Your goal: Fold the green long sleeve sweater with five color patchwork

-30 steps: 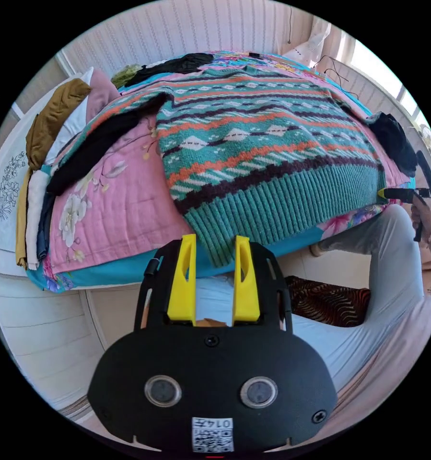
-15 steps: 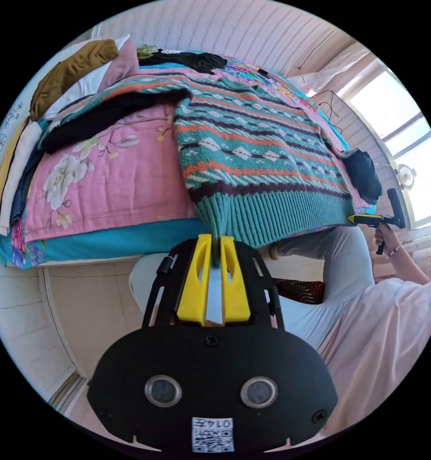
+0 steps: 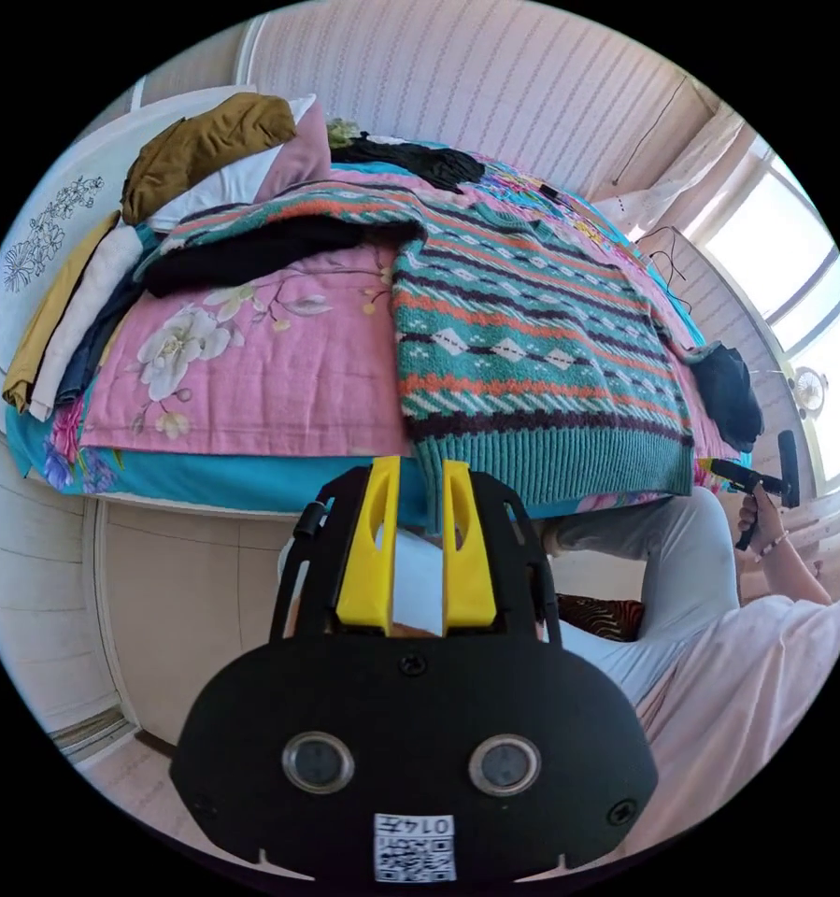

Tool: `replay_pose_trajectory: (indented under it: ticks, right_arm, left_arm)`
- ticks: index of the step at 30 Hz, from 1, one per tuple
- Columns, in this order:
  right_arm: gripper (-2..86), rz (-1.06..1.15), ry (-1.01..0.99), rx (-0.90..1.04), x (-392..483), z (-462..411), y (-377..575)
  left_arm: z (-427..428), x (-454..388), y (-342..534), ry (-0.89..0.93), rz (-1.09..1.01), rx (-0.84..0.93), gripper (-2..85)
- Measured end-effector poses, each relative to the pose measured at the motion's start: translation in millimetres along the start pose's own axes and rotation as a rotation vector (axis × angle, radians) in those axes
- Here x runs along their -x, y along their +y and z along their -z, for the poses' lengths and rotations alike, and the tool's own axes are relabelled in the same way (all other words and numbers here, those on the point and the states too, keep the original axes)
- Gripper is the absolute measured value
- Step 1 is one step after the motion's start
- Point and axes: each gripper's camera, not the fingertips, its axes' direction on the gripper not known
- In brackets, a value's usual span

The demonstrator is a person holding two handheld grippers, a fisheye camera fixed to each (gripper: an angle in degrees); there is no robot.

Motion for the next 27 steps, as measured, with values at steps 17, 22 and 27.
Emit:
replay_pose_trajectory:
  ticks: [17,22,27]
  right_arm:
    - [3.2,0.030,-0.080,0.088,-56.8,2.8,18.0]
    - [3.7,-0.036,-0.155,-0.102,-87.5,40.6,35.7]
    - [5.3,-0.096,-0.161,-0.319,-120.6,85.3,30.2]
  left_arm:
    - [-77.9,-51.6,-11.3,-0.166,0.034,0.124,3.9]
    - [-52.4,-93.0,-13.5,-0.162,-0.091,0.030,5.7]
    - [-62.6,-207.3,-79.6,-0.021,-0.349,-0.047,5.1]
